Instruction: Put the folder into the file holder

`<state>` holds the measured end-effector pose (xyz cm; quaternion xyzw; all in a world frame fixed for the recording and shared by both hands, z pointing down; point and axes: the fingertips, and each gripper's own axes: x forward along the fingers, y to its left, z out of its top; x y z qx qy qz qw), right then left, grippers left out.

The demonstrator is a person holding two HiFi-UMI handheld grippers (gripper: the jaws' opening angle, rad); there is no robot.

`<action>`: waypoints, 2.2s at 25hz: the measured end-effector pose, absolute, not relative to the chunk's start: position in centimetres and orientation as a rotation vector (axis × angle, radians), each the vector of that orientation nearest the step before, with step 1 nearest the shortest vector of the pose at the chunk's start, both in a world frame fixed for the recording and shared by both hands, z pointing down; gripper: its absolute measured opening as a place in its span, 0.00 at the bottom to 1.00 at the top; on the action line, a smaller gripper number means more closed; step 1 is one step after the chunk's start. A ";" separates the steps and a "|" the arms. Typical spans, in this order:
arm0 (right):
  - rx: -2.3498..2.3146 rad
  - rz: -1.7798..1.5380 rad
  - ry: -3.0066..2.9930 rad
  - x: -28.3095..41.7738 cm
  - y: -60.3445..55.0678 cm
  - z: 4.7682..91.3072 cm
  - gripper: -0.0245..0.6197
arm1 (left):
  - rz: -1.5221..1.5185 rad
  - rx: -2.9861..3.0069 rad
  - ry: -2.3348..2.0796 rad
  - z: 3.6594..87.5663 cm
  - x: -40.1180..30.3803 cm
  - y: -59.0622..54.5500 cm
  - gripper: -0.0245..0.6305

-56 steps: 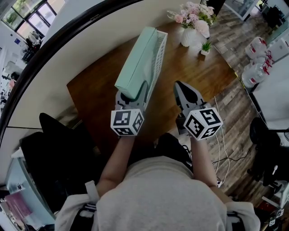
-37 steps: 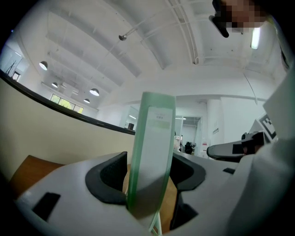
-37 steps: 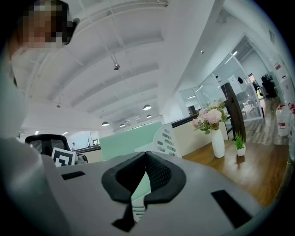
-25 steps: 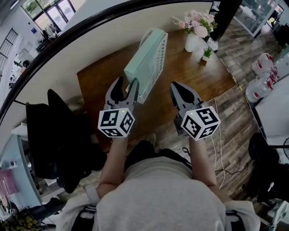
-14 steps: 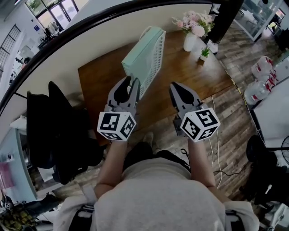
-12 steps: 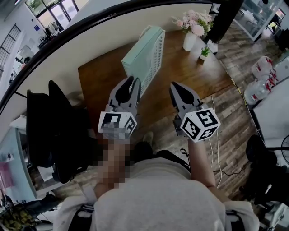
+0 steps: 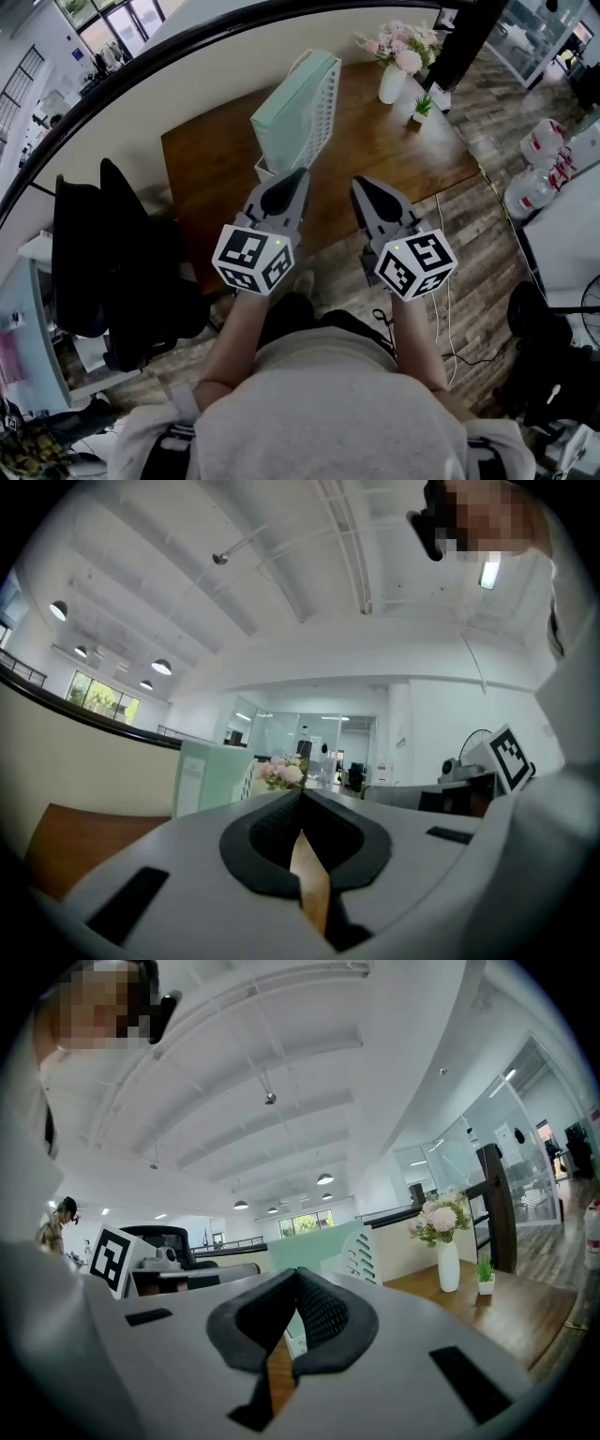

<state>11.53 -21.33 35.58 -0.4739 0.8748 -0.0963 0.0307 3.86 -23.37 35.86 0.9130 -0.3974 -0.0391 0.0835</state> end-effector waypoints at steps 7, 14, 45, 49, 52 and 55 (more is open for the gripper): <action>-1.440 -0.262 2.732 11.3 -20.5 35.5 0.05 | 0.080 2.710 -1.085 38.1 5.8 -22.7 0.06; -1.459 -0.285 2.718 11.8 -20.0 36.2 0.05 | 0.247 2.741 -1.034 39.5 7.2 -22.0 0.06; -1.527 -0.342 2.714 12.6 -20.1 38.7 0.05 | 0.213 2.726 -1.025 40.7 8.4 -21.5 0.06; -1.537 -0.314 2.701 12.4 -20.3 38.5 0.05 | 0.235 2.729 -1.050 41.2 8.1 -21.9 0.06; -1.543 -0.313 2.697 12.5 -20.4 38.6 0.05 | 0.227 2.733 -1.054 41.0 8.1 -22.1 0.06; -1.533 -0.326 2.708 12.3 -20.5 38.8 0.05 | 0.224 2.737 -1.050 40.9 8.2 -22.2 0.06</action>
